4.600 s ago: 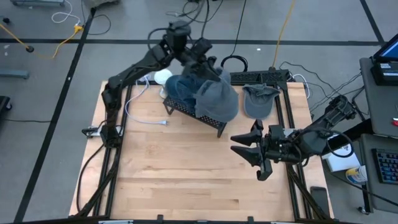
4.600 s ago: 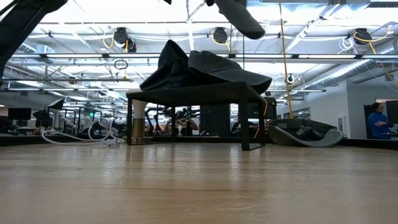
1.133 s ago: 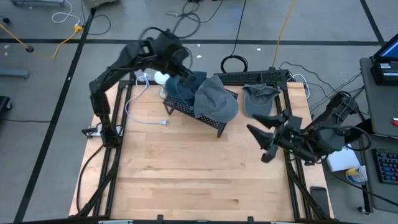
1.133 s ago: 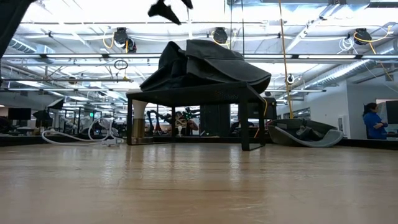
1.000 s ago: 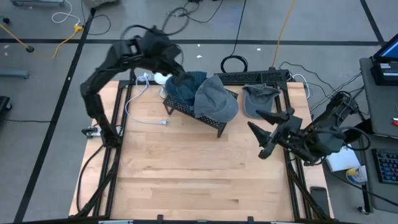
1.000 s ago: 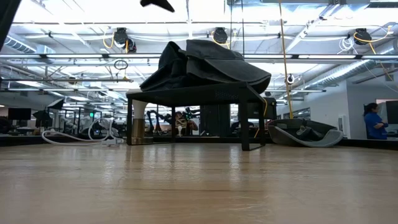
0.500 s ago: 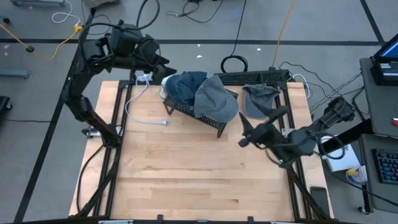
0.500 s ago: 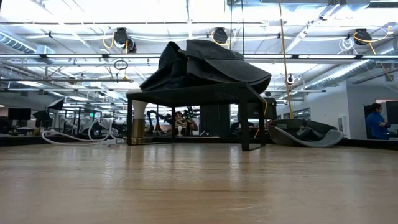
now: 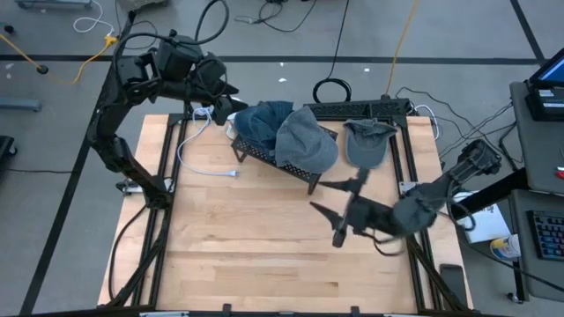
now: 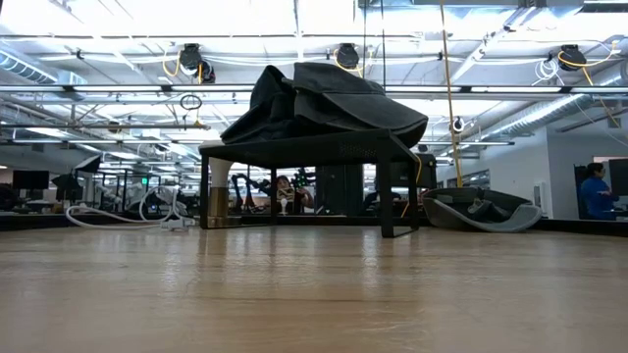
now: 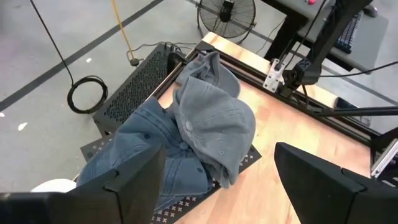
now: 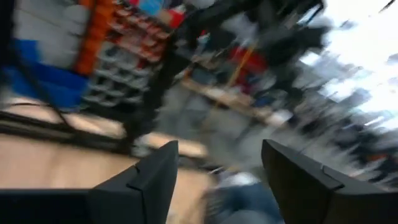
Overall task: Pick & Place hat
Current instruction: Stack the gray cap on the gray caps on the shelf
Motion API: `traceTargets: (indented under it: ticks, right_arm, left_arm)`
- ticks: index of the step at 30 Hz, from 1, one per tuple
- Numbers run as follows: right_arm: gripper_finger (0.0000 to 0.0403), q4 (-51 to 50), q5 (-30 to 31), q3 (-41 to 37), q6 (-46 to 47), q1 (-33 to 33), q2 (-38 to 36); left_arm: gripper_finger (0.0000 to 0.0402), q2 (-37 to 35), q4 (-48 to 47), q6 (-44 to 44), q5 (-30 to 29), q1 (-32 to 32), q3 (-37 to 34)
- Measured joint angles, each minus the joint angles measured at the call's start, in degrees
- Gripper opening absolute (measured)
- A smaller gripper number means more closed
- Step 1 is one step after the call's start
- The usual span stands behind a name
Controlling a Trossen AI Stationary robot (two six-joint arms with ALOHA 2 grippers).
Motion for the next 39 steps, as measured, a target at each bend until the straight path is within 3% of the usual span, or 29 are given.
traceTargets:
  ticks: [6, 9, 13, 18, 27, 34, 39]
  right_arm:
    - [0.0211, -20.35, -18.82, 0.00, 29.66, -6.20, -0.27]
    - [0.0211, -27.79, -25.74, 0.00, 39.10, -8.47, -0.15]
    - [0.0215, -36.62, -25.61, 0.00, 44.90, -8.84, 0.16]
    - [0.0217, -48.58, -26.11, 0.03, 60.19, -9.59, 0.84]
    - [0.0218, -71.12, -30.14, -0.63, 72.61, -9.52, 7.57]
    - [0.0218, -71.35, -25.92, -9.11, 79.38, -9.48, 13.23]
    - [0.0216, -70.09, -16.86, -16.81, 85.51, -9.25, 14.07]
  left_arm:
    - [0.0302, 0.00, -1.50, -0.02, 3.51, 0.00, 0.02]
    - [0.0308, 0.00, -3.30, -0.06, 4.56, -0.02, 0.02]
    - [0.0315, 0.00, -4.64, -0.46, 4.45, -0.02, 0.01]
    - [0.0315, 0.00, -4.66, -0.83, 4.43, -0.02, 0.02]
    - [0.0297, 0.00, -4.61, -0.02, 4.46, -0.02, 0.02]
    - [0.0305, 0.00, -4.51, -0.42, 4.41, -0.02, 0.02]
    - [0.0317, 0.00, -4.61, 1.52, 4.41, -0.01, 0.01]
